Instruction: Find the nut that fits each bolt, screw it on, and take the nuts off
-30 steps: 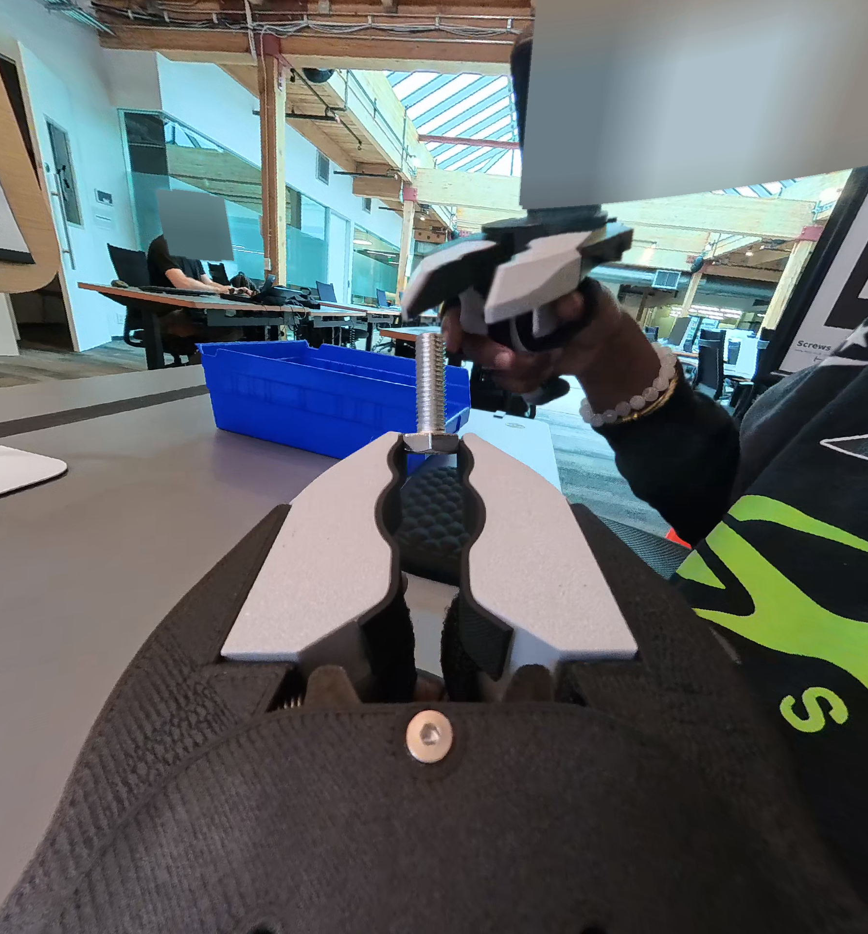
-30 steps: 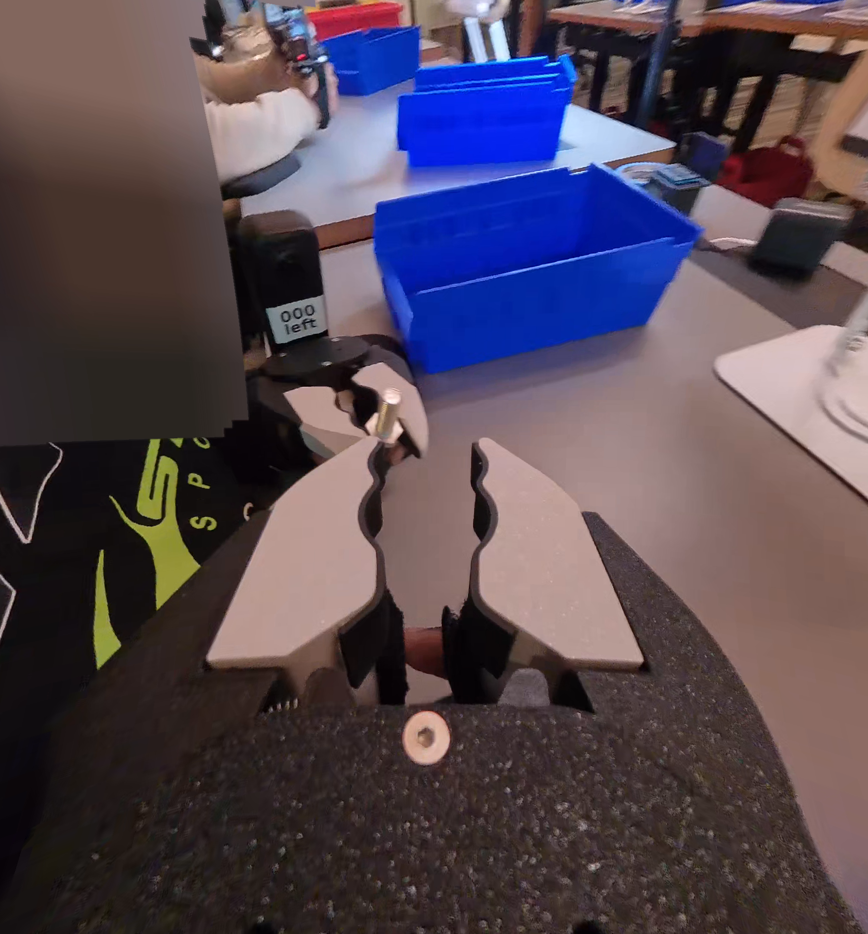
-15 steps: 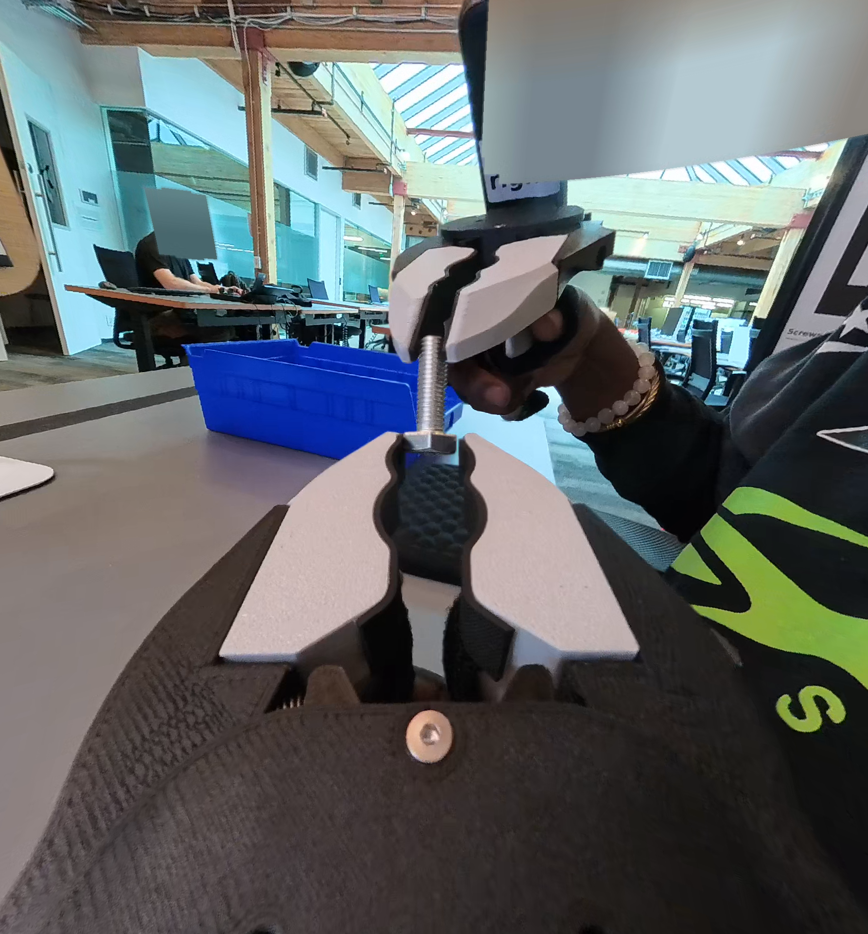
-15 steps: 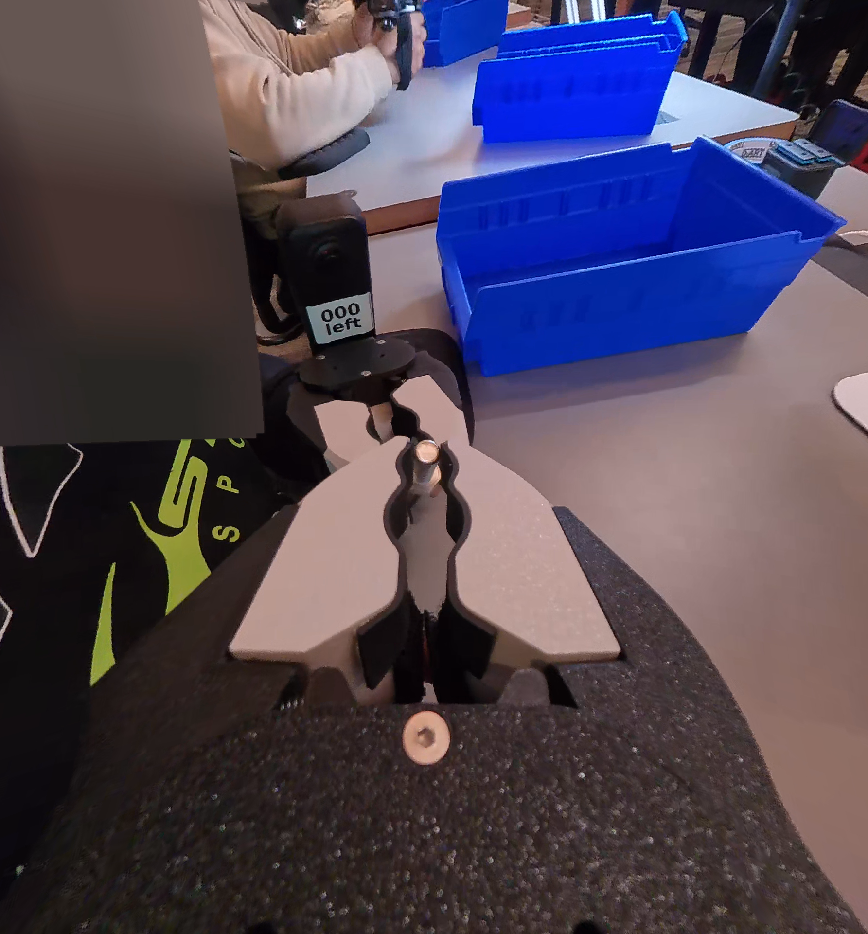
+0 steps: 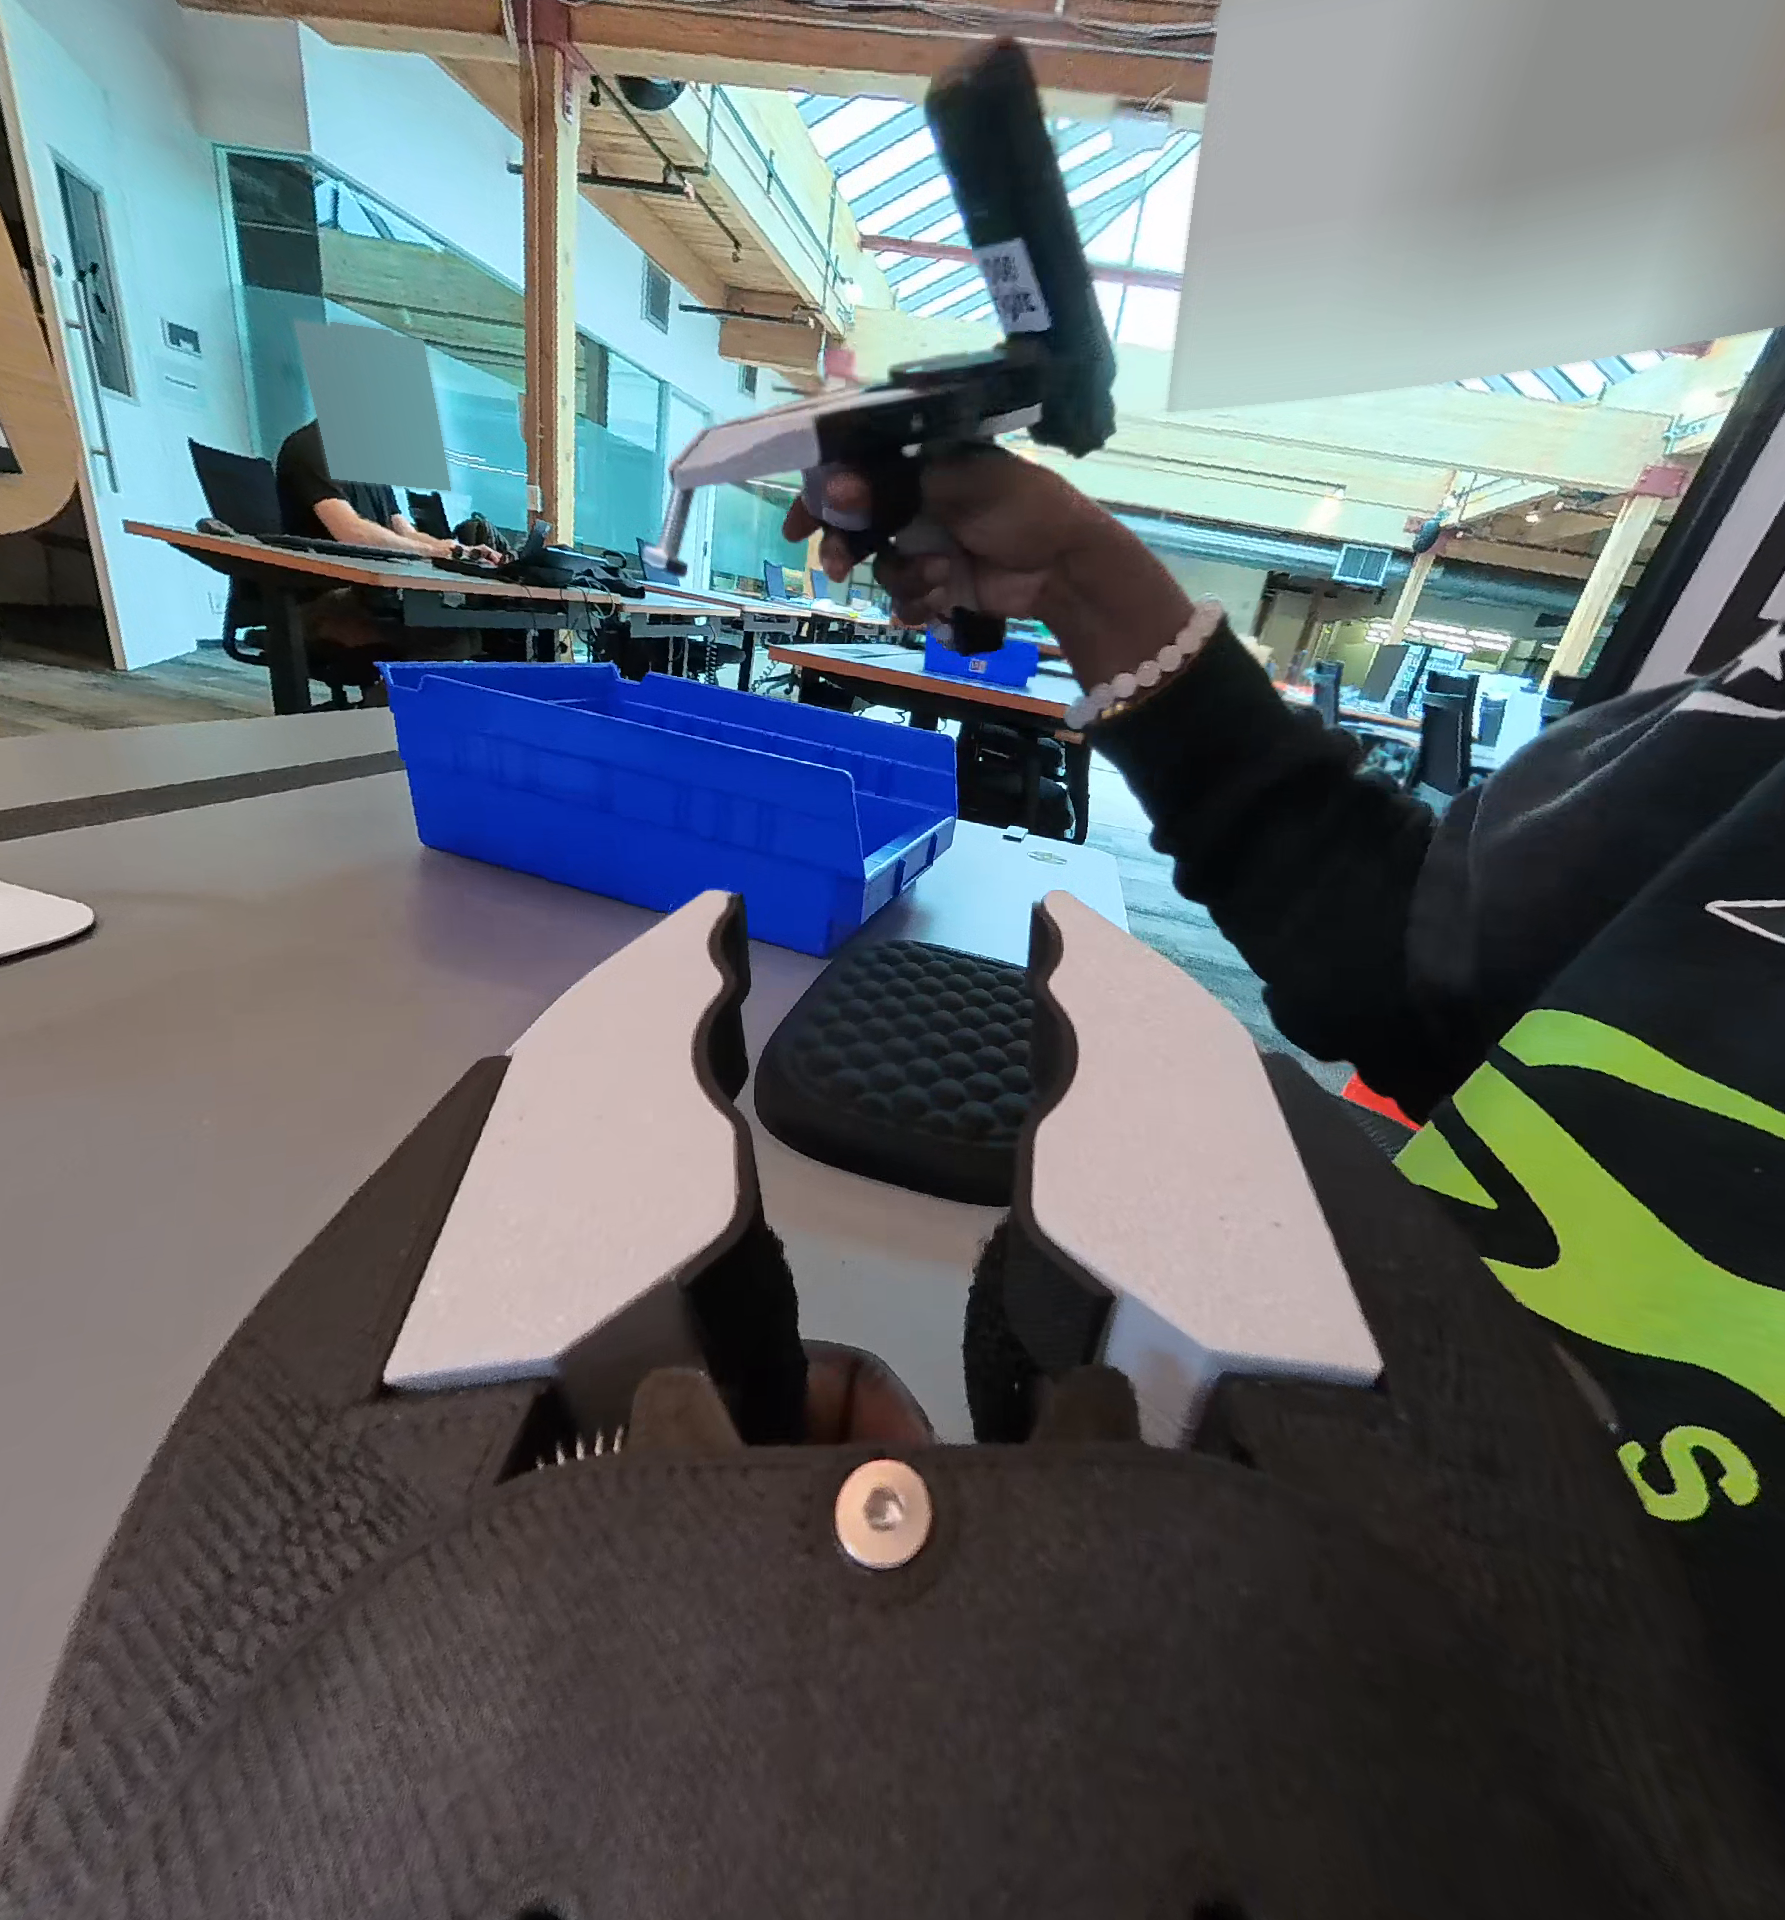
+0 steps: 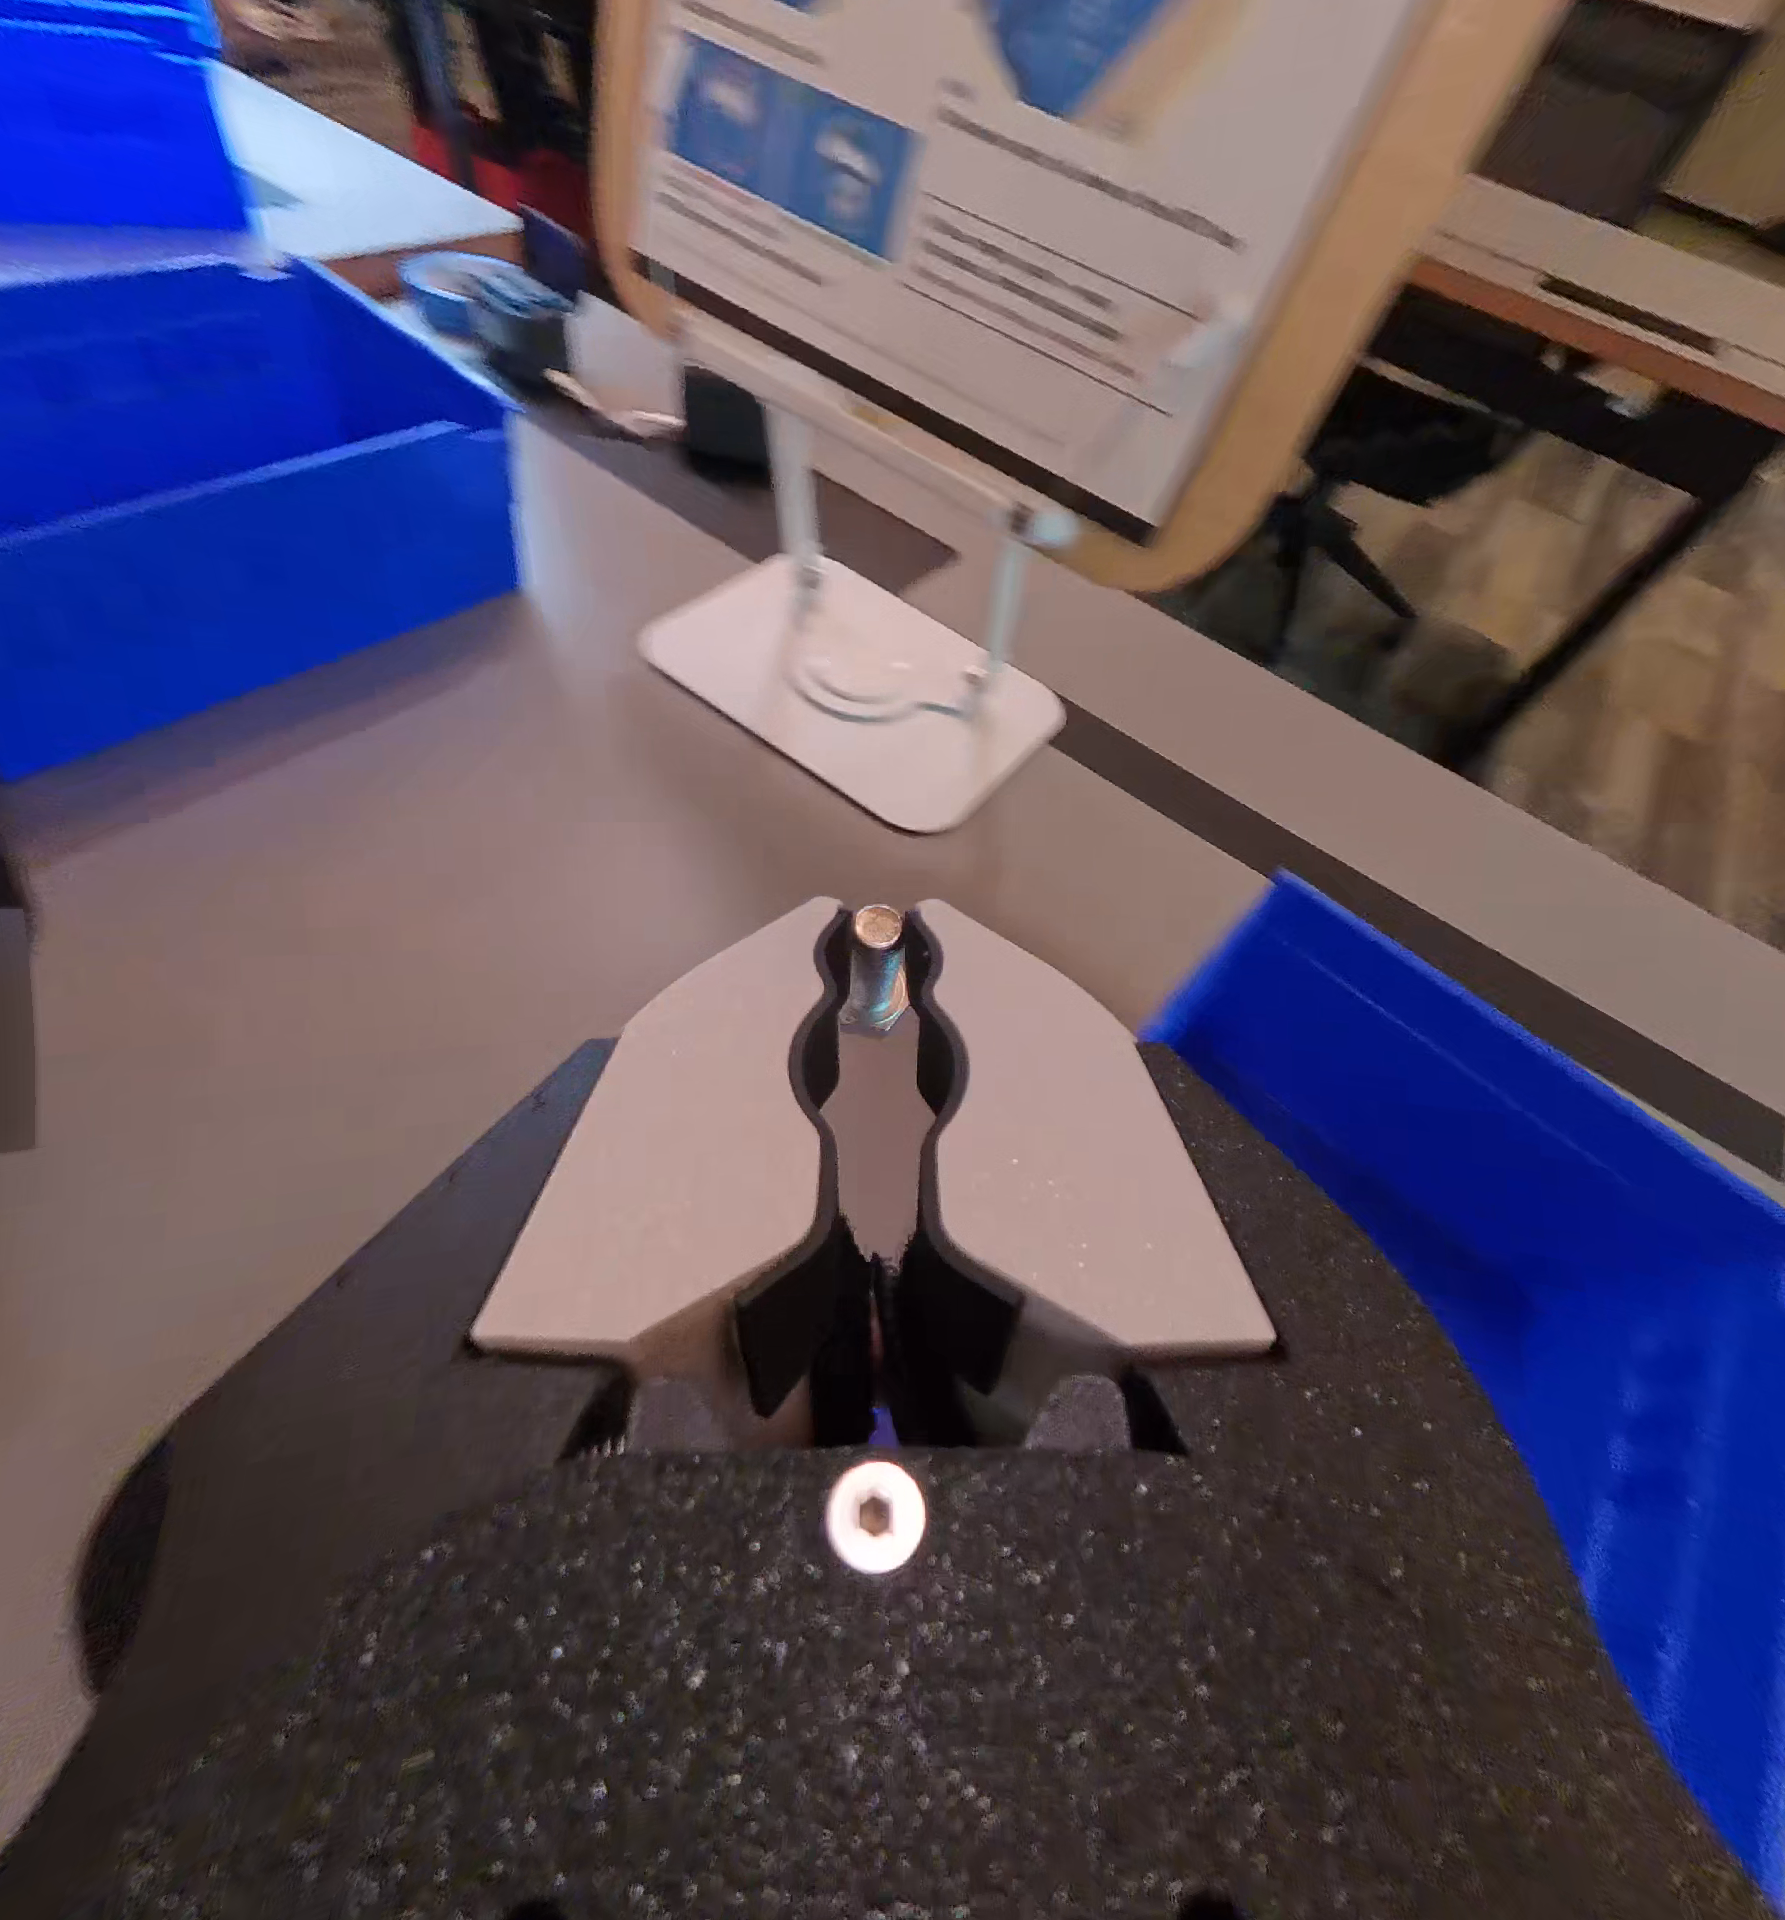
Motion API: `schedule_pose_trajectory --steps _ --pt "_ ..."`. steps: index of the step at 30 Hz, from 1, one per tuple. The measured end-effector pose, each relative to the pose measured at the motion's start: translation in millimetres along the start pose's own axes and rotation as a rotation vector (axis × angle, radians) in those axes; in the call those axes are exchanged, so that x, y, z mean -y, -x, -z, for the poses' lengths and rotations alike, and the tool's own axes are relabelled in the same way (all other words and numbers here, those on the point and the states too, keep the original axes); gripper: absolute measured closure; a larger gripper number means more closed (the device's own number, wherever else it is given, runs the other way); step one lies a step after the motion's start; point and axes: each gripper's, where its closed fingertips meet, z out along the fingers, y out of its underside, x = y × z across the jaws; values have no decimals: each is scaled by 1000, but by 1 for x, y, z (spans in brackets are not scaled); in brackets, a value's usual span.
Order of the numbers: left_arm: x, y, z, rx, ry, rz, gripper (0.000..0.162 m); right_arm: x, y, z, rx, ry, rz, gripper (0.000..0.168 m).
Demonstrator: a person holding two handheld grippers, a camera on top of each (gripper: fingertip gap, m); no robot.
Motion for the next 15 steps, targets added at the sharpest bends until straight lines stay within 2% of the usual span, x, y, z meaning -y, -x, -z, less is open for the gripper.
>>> schedule_pose_trajectory --steps 6,15 --pt "-1 1 -1 3 5 -1 110 -41 -68 -24 -73 75 -134 158" --pt "-2 2 -1 9 11 -8 111 -111 -127 -77 -155 222 -251 158"
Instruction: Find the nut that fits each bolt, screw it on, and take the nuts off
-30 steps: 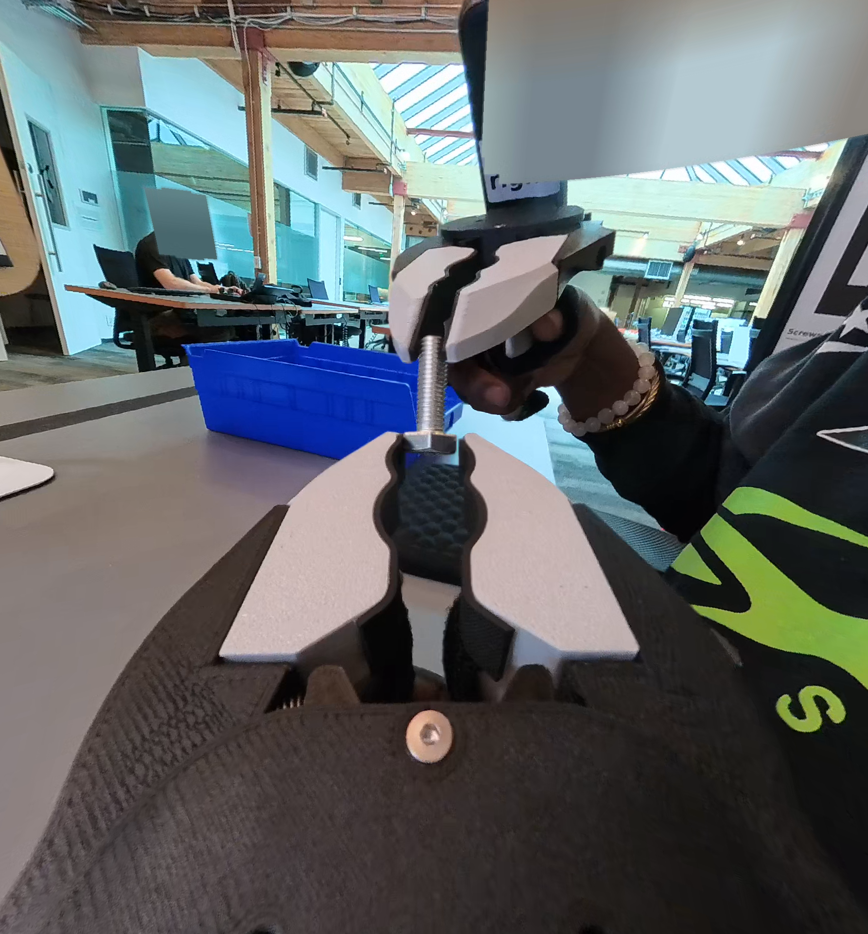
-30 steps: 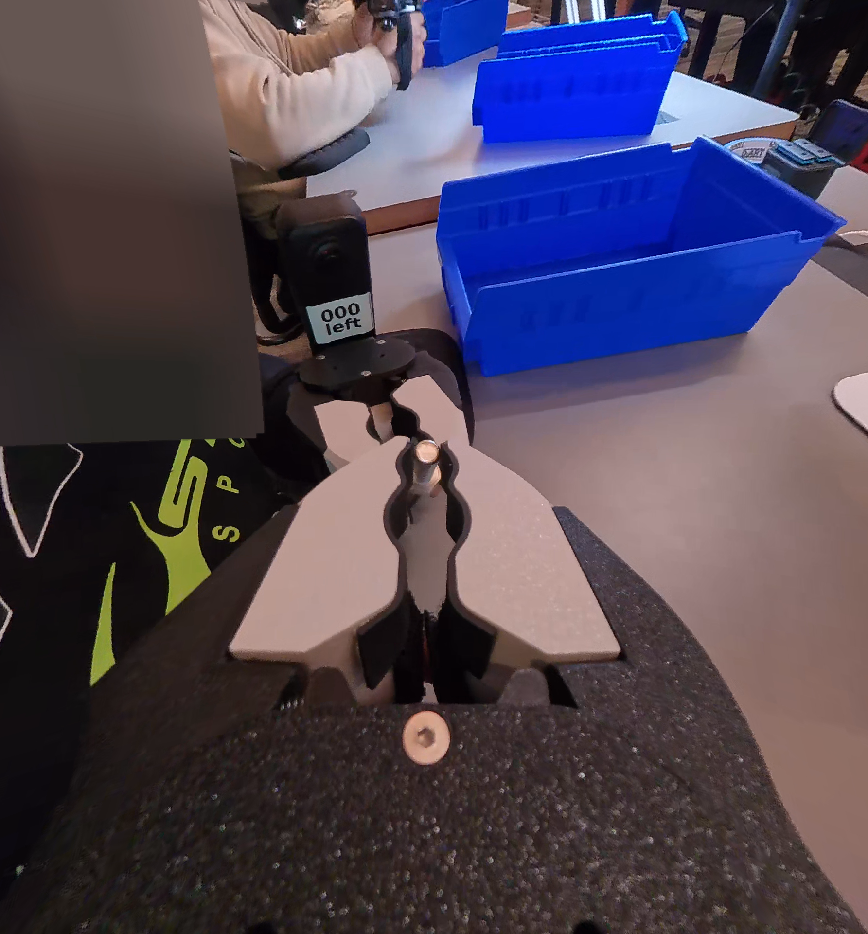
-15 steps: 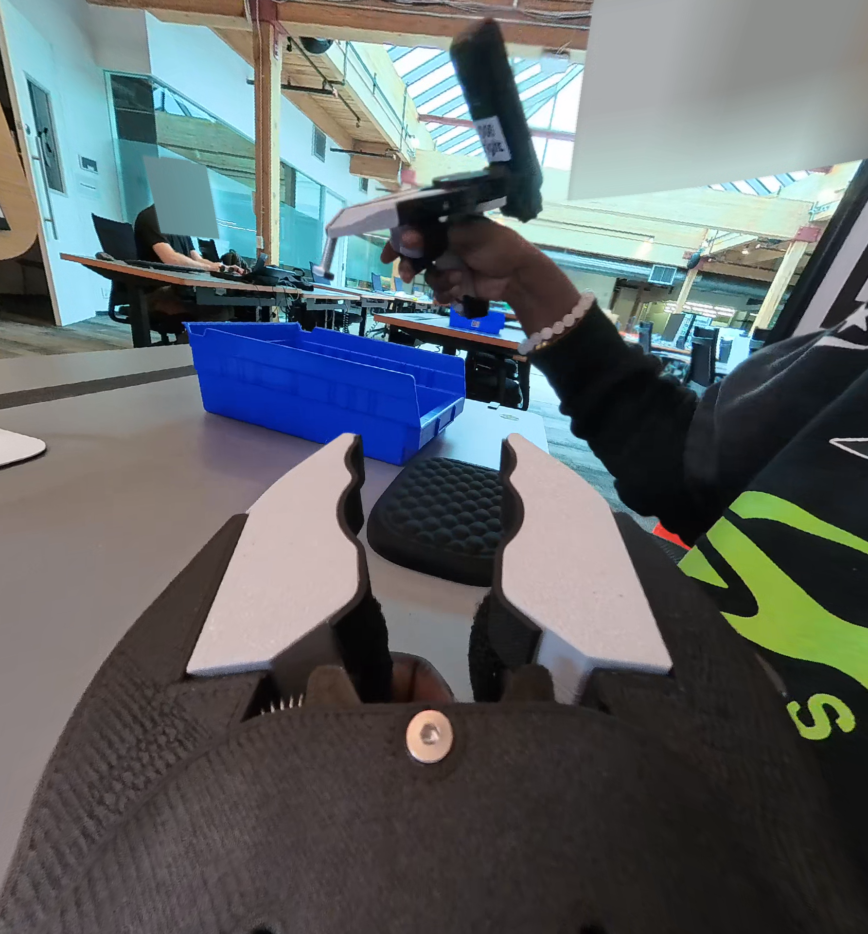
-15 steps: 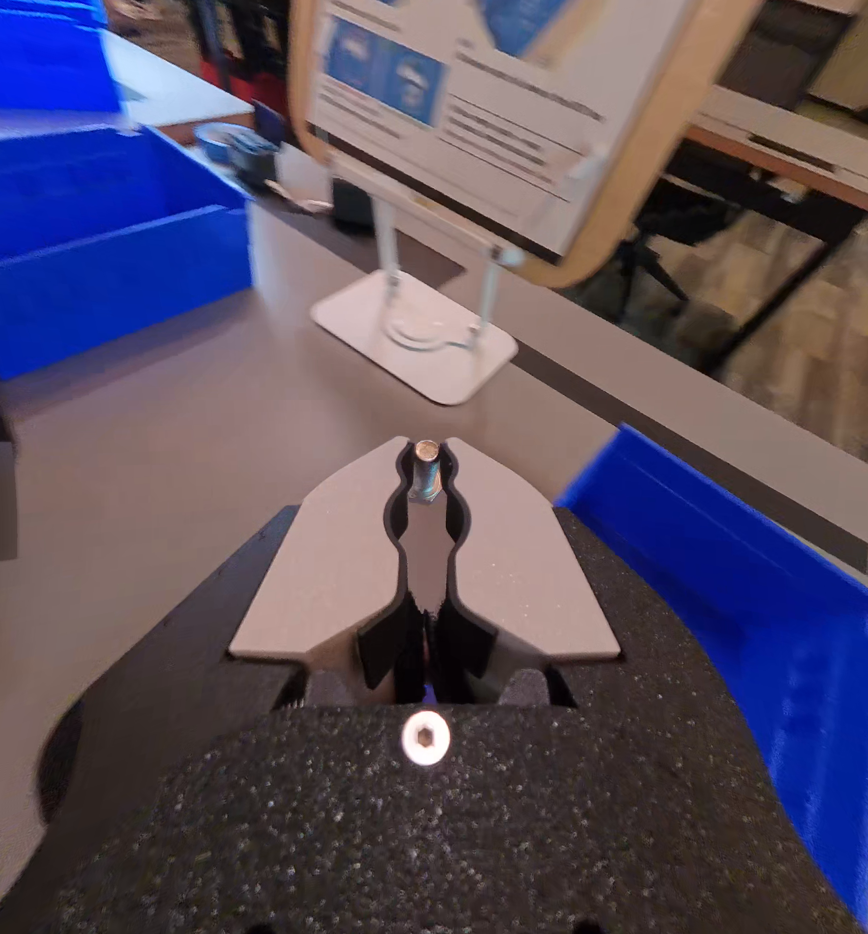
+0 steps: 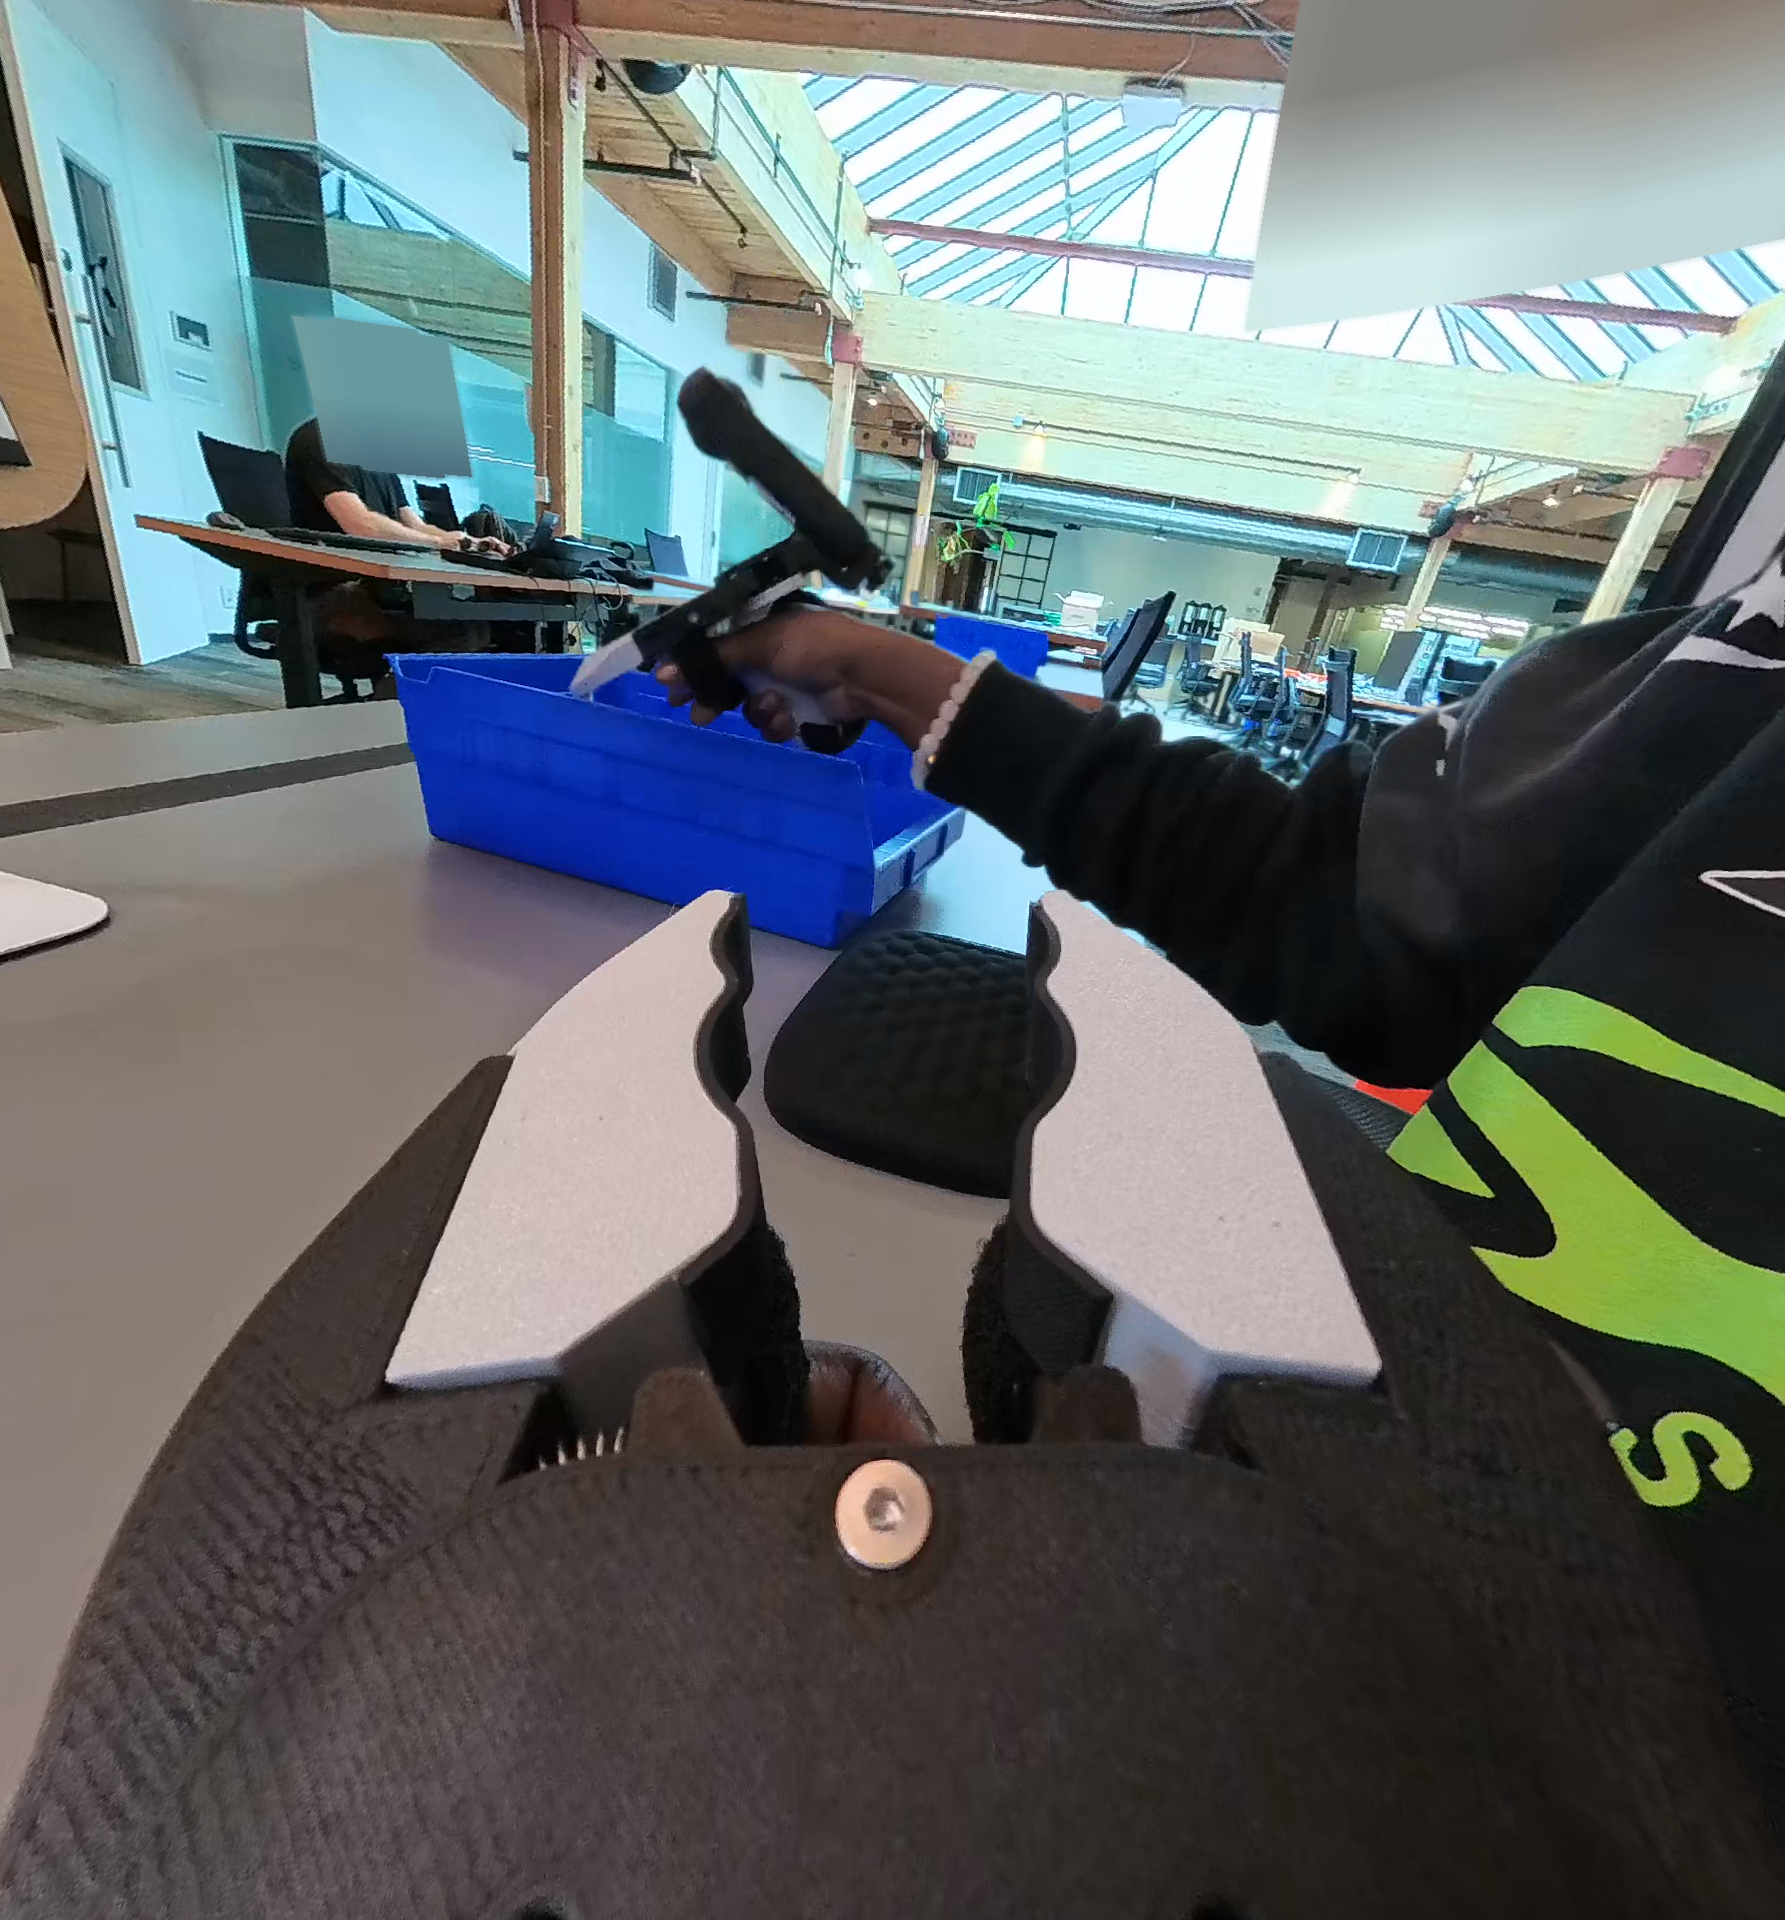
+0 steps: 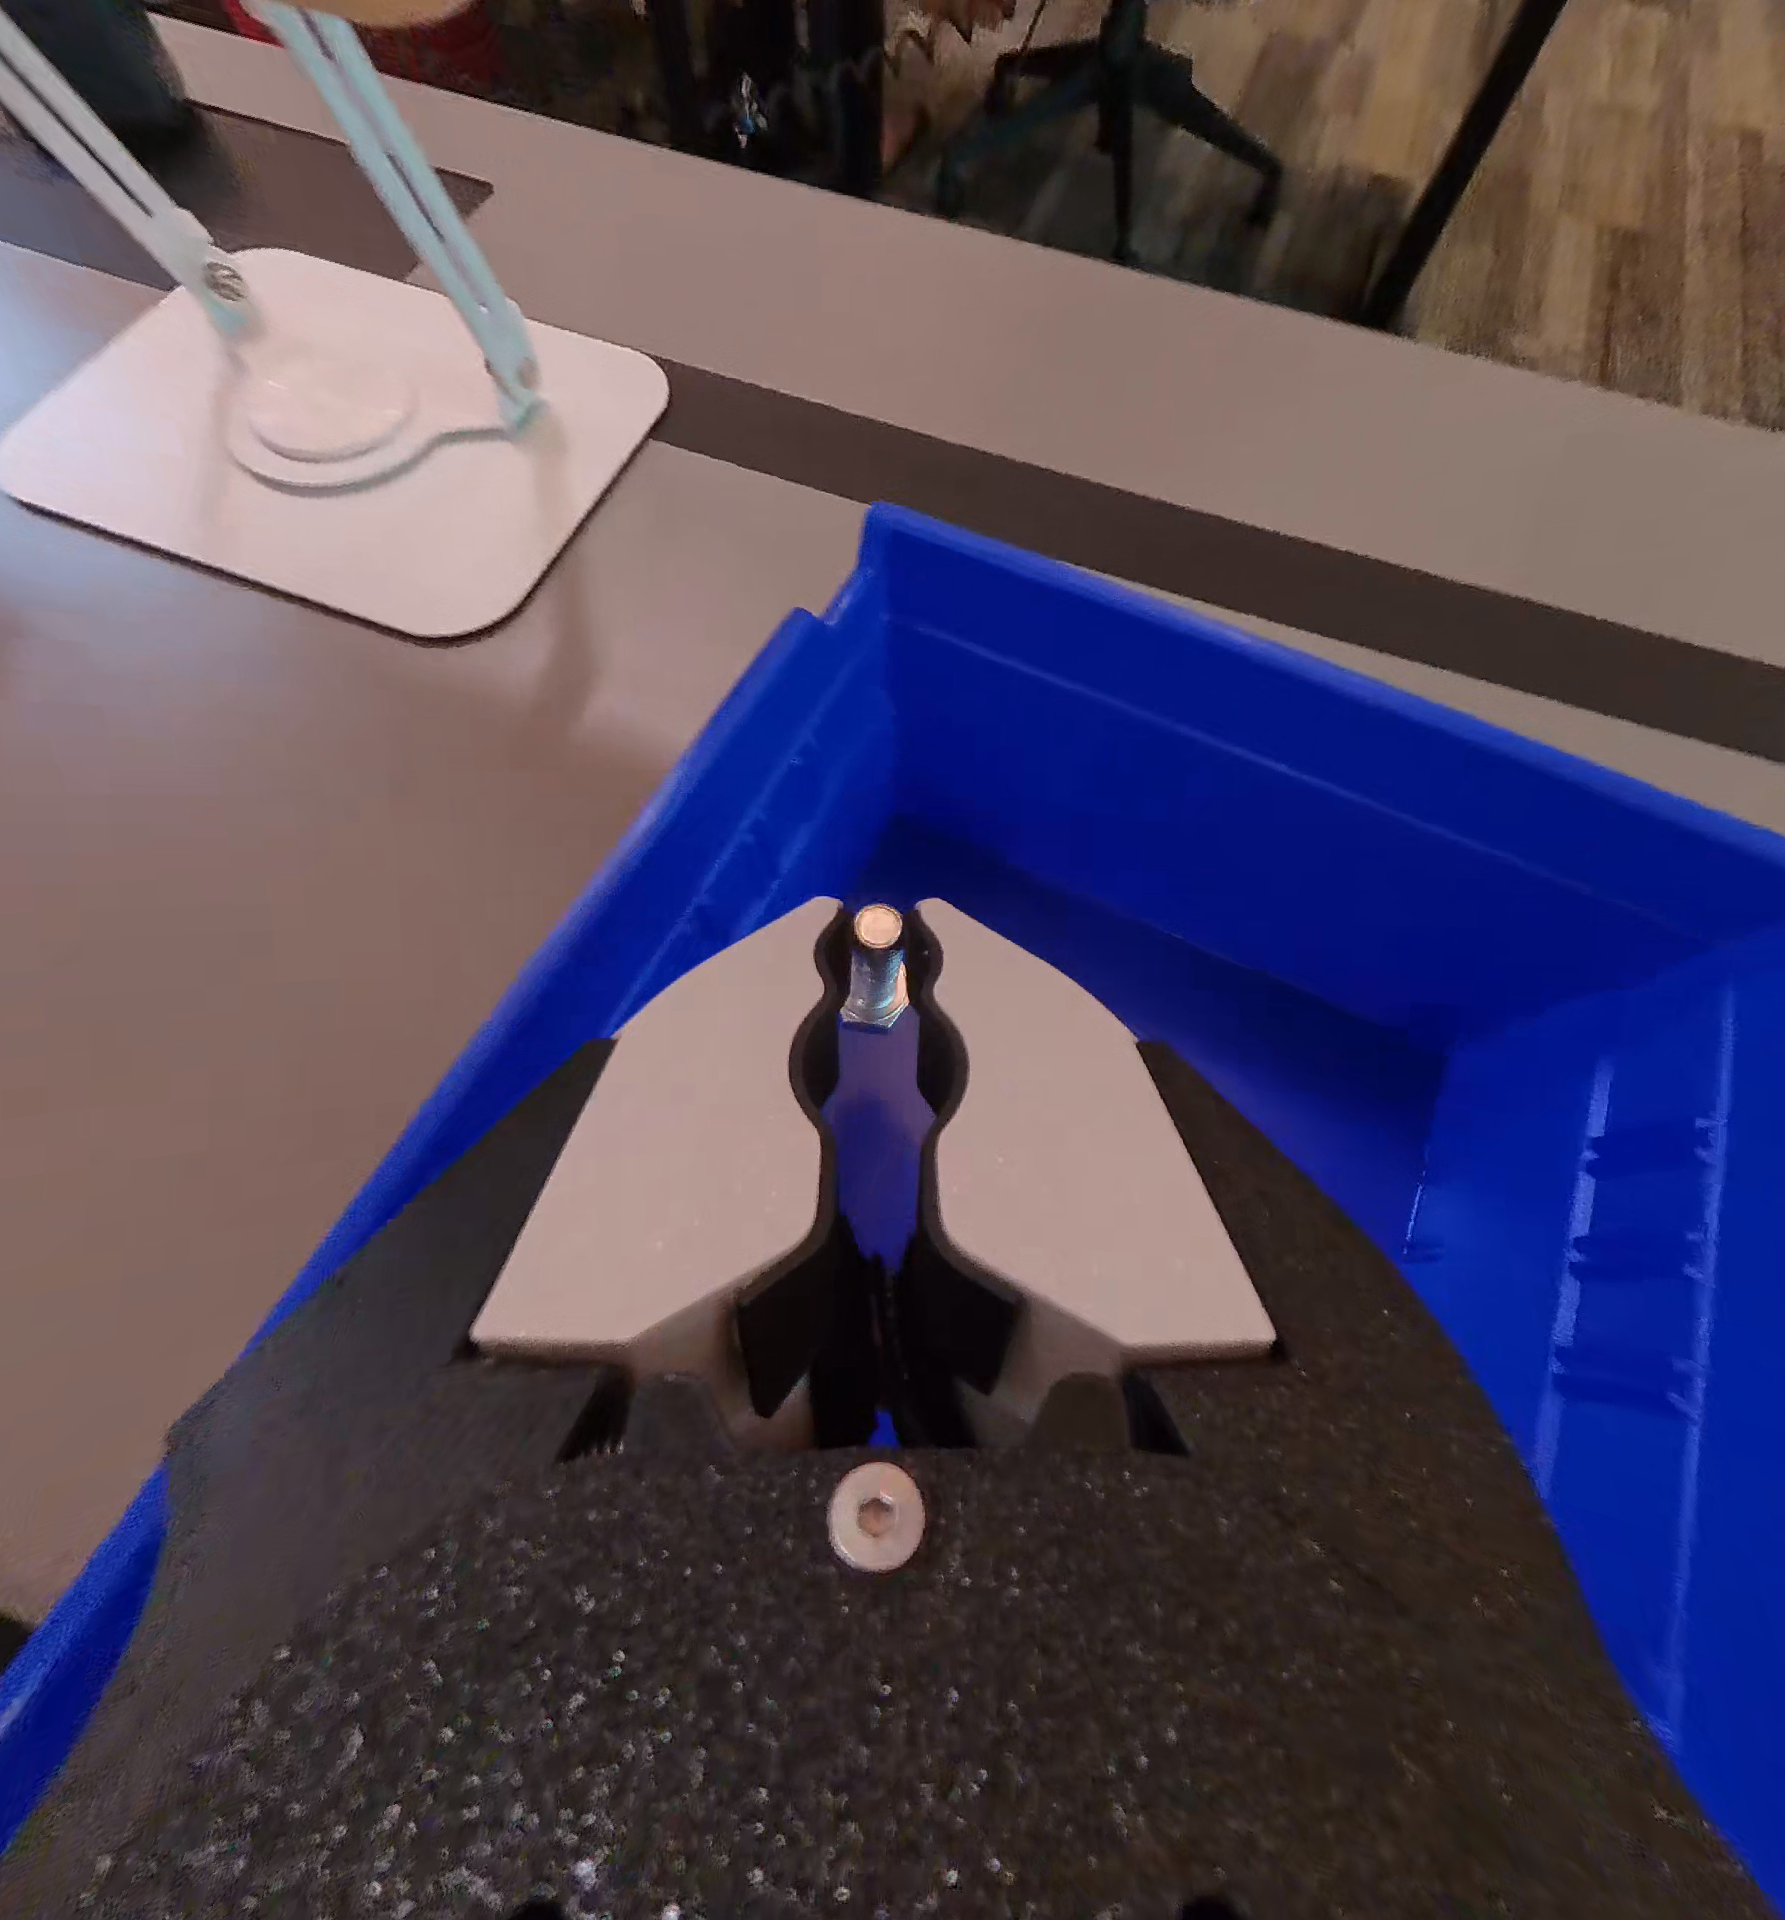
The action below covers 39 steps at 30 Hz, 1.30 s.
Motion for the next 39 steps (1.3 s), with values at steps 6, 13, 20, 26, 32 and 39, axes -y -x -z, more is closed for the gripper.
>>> schedule_pose_trajectory --steps 6,13,20,26,32,39 --pt "0 0 0 0 1 -2 112 -18 -20 -27 -54 60 -43 158" --pt "0 0 1 3 -2 -7 112 -37 -27 -44 -86 116 -37 158" --pt "0 -1 0 4 1 -15 113 -42 -31 -44 -114 147 -14 158" --pt "0 0 1 9 1 -19 113 -24 -29 -27 -127 59 -47 147" --pt "-1 0 1 12 4 -22 113 38 16 52 -71 -299 -133 126" --pt "1 1 1 22 22 -5 114 61 140 155 215 -681 -102 127"
